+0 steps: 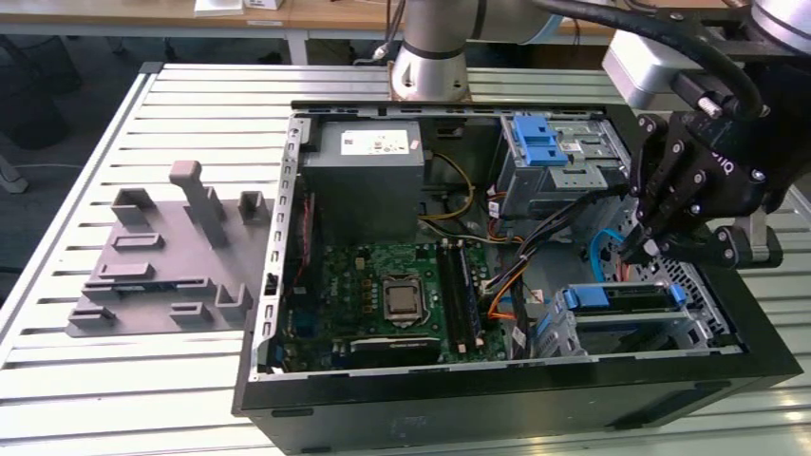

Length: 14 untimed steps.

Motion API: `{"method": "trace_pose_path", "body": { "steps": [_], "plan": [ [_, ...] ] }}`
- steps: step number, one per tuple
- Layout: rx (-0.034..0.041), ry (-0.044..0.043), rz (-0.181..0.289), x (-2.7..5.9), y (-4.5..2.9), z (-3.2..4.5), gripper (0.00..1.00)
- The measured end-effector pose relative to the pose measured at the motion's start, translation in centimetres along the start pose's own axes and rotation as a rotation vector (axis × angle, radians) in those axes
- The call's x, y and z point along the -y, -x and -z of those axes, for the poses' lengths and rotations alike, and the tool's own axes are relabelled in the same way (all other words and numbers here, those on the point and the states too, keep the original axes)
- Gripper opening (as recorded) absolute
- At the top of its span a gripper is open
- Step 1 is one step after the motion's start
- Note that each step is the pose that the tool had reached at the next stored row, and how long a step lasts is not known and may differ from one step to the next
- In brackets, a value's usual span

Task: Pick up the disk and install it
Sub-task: 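Insert the disk into the insertion slot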

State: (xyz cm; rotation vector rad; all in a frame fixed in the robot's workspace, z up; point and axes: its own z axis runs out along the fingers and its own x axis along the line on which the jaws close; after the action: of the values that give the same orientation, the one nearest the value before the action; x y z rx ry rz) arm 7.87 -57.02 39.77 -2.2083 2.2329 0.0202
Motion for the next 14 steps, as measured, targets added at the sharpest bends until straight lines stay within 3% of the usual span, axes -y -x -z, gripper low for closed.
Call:
{"method": "trace_pose_path", "body": {
  "steps": [14],
  "plan": [
    [0.0001, 0.0, 0.0, 0.01, -0.02, -1.31, 0.11]
  ]
}}
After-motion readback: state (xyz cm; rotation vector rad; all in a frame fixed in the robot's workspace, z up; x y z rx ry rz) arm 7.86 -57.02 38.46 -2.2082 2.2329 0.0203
